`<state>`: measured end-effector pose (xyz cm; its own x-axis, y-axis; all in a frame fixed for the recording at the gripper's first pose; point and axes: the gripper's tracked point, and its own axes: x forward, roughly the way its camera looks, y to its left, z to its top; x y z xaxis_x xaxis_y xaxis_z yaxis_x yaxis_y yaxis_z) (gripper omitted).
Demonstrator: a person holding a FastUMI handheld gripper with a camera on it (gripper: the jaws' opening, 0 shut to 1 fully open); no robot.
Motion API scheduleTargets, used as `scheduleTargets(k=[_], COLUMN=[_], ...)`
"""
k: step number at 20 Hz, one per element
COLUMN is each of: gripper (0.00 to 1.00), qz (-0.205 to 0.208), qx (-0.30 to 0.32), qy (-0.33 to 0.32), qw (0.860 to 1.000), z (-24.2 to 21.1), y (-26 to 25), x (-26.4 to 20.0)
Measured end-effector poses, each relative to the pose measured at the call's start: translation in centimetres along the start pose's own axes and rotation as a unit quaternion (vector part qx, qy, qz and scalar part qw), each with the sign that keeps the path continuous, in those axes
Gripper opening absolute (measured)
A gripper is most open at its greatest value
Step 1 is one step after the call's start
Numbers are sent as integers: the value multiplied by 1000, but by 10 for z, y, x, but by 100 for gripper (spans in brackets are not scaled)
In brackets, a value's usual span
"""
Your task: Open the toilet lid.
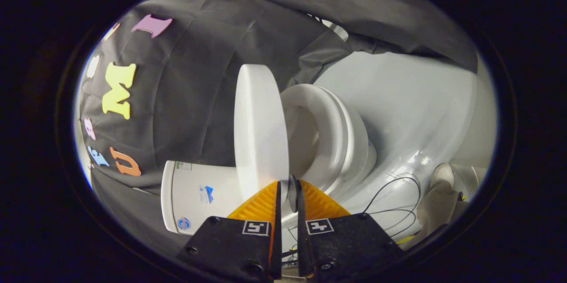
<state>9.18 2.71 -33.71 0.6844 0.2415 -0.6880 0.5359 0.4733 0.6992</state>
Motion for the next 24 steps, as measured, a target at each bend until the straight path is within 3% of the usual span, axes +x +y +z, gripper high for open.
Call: scheduleTargets(k=[11,24], gripper=[17,17], qz=[-10,-28], qx=[-89,-198], qy=[-27,-63], qw=[996,978], z=[-12,-46], y=[71,143], x=[-27,-41])
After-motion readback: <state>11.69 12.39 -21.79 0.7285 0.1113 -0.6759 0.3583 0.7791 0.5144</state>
